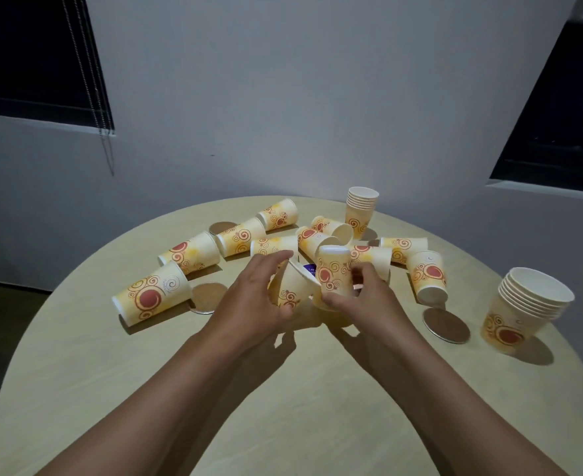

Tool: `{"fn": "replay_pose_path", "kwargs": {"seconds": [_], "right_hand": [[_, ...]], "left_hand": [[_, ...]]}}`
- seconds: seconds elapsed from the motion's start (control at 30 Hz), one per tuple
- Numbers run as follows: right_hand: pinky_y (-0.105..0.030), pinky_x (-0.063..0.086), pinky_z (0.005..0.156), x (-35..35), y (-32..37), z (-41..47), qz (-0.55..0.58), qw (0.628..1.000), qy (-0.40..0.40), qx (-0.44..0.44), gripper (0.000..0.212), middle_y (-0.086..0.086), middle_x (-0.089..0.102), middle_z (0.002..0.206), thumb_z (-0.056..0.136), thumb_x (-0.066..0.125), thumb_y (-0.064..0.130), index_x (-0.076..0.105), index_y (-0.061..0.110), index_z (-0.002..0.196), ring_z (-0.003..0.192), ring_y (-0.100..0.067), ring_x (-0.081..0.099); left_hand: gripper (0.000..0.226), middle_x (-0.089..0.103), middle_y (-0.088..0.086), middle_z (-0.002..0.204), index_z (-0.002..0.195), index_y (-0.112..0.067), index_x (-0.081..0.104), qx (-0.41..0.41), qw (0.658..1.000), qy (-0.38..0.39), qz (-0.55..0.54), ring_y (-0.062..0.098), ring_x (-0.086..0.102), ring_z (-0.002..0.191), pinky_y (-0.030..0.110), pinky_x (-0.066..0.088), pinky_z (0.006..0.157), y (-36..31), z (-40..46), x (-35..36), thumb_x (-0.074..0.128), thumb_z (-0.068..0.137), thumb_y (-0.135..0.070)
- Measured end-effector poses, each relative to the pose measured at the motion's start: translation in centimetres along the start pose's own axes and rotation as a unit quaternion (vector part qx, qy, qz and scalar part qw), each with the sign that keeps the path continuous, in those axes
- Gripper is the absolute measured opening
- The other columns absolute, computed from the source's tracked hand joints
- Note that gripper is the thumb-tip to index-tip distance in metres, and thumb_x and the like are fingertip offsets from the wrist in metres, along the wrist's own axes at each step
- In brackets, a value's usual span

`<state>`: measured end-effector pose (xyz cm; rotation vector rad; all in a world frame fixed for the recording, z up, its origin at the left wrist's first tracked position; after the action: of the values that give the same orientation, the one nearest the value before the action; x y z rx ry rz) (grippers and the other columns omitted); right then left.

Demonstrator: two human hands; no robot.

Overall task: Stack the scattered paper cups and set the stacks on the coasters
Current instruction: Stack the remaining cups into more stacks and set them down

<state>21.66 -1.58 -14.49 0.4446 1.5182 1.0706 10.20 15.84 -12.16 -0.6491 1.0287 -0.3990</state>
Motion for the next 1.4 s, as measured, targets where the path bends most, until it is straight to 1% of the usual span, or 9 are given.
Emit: {"fn": "replay_pose_path", "kwargs": {"seconds": [0.2,0.37,0.53,0.7,0.9,1.03,1.13,1.3,1.4], "right_hand": [[-0.052,0.03,0.114,-0.8,3.1,0.0,-0.269,0.947,-0.015,-0.174,0.071,0.007,0.05,0.148,0.083,0.076,0.016,0.047,0.038,0.144,0.141,-0.024,0.036],[-0.057,0.016,0.12,0.6,4.6,-1.3,-0.332,0.904,0.002,-0.269,0.08,0.006,0.047,0.157,0.081,0.084,0.019,0.045,0.037,0.149,0.154,-0.029,0.021],[-0.055,0.007,0.124,0.7,5.1,-1.3,-0.341,0.898,0.001,-0.278,0.101,0.008,0.017,0.173,0.085,0.081,0.029,0.016,0.039,0.162,0.159,-0.025,0.007],[-0.055,0.009,0.124,1.8,5.4,-1.5,-0.365,0.885,0.045,-0.285,0.09,0.003,0.036,0.166,0.084,0.082,0.027,0.029,0.034,0.156,0.158,-0.026,0.012],[-0.056,0.031,0.118,0.9,3.9,-1.3,-0.251,0.951,0.036,-0.176,0.11,0.005,0.027,0.169,0.082,0.083,0.041,0.007,0.041,0.161,0.154,-0.025,0.027],[-0.032,0.05,0.093,2.9,1.8,-1.1,-0.058,0.989,0.133,-0.012,0.091,0.001,0.049,0.155,0.081,0.083,0.04,0.031,0.029,0.155,0.133,-0.021,0.054],[-0.041,0.052,0.103,5.4,0.7,-1.4,0.141,0.967,0.194,0.091,0.055,-0.006,0.066,0.136,0.085,0.079,0.027,0.055,0.02,0.135,0.124,-0.023,0.062],[-0.04,0.058,0.095,8.3,0.9,-2.0,0.333,0.91,0.225,0.098,0.053,-0.006,0.075,0.12,0.072,0.076,0.033,0.06,0.021,0.122,0.118,-0.027,0.067],[-0.043,0.06,0.096,9.1,1.5,-2.2,0.309,0.924,0.213,0.077,0.064,-0.004,0.074,0.123,0.074,0.079,0.038,0.057,0.021,0.131,0.115,-0.025,0.07]], "left_hand": [[0.087,0.045,-0.011,0.14,0.144,-0.039,0.03,0.04,0.994,0.038,0.097,0.014,0.039,0.122,0.036,0.037,0.099,-1.1,0.7,0.4,0.076,0.073,-0.024],[0.08,0.046,-0.011,0.139,0.14,-0.042,0.033,0.04,0.995,0.041,0.086,0.015,0.041,0.122,0.045,0.04,0.098,-1.3,0.5,1.1,0.076,0.075,-0.024],[0.081,0.049,-0.009,0.134,0.139,-0.039,0.036,0.023,0.999,0.034,0.034,0.015,0.047,0.115,0.042,0.051,0.093,-0.9,0.1,1.1,0.079,0.073,-0.019],[0.084,0.05,-0.011,0.13,0.136,-0.046,0.035,0.026,0.999,0.04,0.008,0.014,0.05,0.112,0.037,0.054,0.087,-1.1,0.0,1.5,0.08,0.072,-0.016],[0.085,0.049,-0.01,0.135,0.138,-0.044,0.033,-0.014,1.0,-0.005,-0.027,0.007,0.05,0.11,0.019,0.053,0.074,0.2,0.3,0.6,0.081,0.074,-0.018],[0.08,0.052,-0.011,0.127,0.134,-0.043,0.037,-0.023,0.997,-0.029,-0.061,0.006,0.052,0.101,0.005,0.044,0.052,-0.3,0.7,0.5,0.084,0.072,-0.021],[0.075,0.053,-0.015,0.117,0.13,-0.042,0.04,-0.026,0.994,-0.041,-0.093,0.004,0.055,0.097,0.008,0.044,0.056,-0.5,1.0,-0.1,0.084,0.072,-0.023],[0.056,0.055,-0.025,0.108,0.112,-0.038,0.047,-0.053,0.989,-0.011,-0.141,-0.002,0.057,0.098,0.013,0.047,0.06,0.4,0.1,-1.5,0.085,0.07,-0.03],[0.048,0.057,-0.017,0.115,0.104,-0.035,0.049,-0.065,0.992,0.012,-0.104,0.008,0.058,0.103,0.024,0.056,0.068,1.1,-1.0,-2.4,0.084,0.07,-0.033]]}}
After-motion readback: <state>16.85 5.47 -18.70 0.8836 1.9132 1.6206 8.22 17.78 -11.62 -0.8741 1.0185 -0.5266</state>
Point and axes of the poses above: each hand's wrist, its own z-axis towards the middle knuckle, its own x-axis out of the palm, y = z × x, the point moved 8 cm from there along z, towards the middle knuckle
